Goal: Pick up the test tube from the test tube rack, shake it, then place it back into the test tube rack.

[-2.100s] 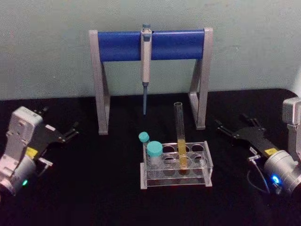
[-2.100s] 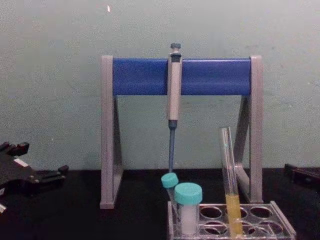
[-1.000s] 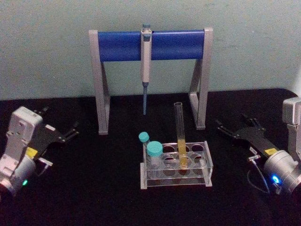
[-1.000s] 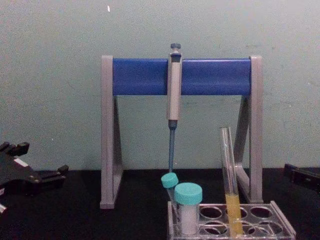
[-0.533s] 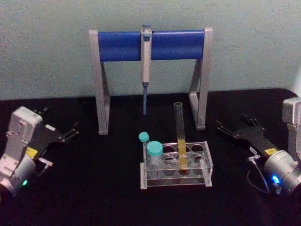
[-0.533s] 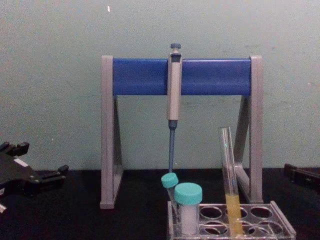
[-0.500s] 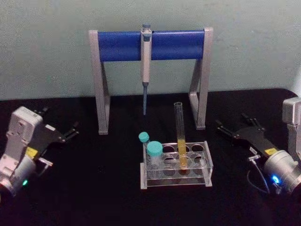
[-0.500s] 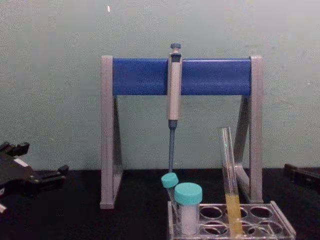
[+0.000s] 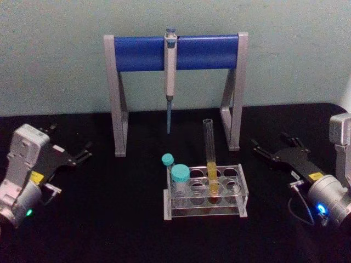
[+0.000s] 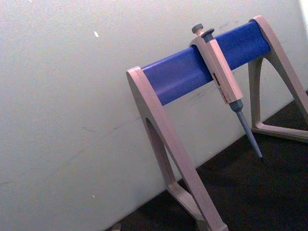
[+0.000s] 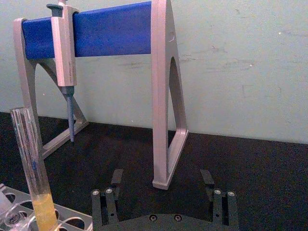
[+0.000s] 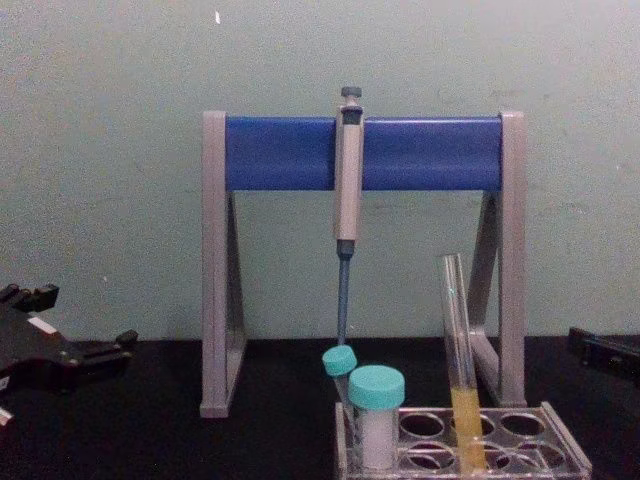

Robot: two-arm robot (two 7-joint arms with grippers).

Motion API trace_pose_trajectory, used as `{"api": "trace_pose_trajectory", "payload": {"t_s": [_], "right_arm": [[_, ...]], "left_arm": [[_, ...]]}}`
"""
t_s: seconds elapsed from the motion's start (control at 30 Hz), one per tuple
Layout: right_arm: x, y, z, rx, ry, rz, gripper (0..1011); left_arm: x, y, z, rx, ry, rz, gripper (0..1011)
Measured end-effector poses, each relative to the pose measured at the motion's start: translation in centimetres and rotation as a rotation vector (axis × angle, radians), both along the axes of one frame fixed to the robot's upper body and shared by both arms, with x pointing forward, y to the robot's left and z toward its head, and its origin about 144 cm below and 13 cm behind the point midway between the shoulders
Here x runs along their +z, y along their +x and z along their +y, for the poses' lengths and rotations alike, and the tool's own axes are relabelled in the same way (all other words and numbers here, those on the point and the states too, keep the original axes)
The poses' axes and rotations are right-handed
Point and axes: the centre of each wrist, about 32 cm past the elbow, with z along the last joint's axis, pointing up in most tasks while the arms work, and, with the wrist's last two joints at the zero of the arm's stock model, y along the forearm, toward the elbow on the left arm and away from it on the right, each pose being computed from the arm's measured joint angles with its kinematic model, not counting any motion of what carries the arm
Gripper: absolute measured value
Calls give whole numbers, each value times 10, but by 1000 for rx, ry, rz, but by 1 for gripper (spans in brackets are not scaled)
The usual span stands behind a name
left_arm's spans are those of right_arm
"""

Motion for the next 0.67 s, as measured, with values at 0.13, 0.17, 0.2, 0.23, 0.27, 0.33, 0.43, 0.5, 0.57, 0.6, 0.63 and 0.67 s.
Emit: {"api": "trace_pose_trajectory", "payload": {"t_s": [0.13,0.17,0.2,0.23,0.27,0.33,0.43,0.5,0.57,0.6,0.63,0.67], "right_arm": [[0,0,0,0,0,0,1000],[0,0,0,0,0,0,1000],[0,0,0,0,0,0,1000],[0,0,0,0,0,0,1000],[0,0,0,0,0,0,1000],[0,0,0,0,0,0,1000],[0,0,0,0,0,0,1000],[0,0,0,0,0,0,1000],[0,0,0,0,0,0,1000],[0,0,0,0,0,0,1000],[0,0,0,0,0,0,1000],[0,0,0,0,0,0,1000]], "left_arm": [[0,0,0,0,0,0,1001],[0,0,0,0,0,0,1001],[0,0,0,0,0,0,1001],[0,0,0,0,0,0,1001],[0,0,0,0,0,0,1001],[0,0,0,0,0,0,1001],[0,0,0,0,0,0,1001],[0,0,0,0,0,0,1001],[0,0,0,0,0,0,1001],[0,0,0,0,0,0,1001],[0,0,0,0,0,0,1001],[0,0,0,0,0,0,1001]]}}
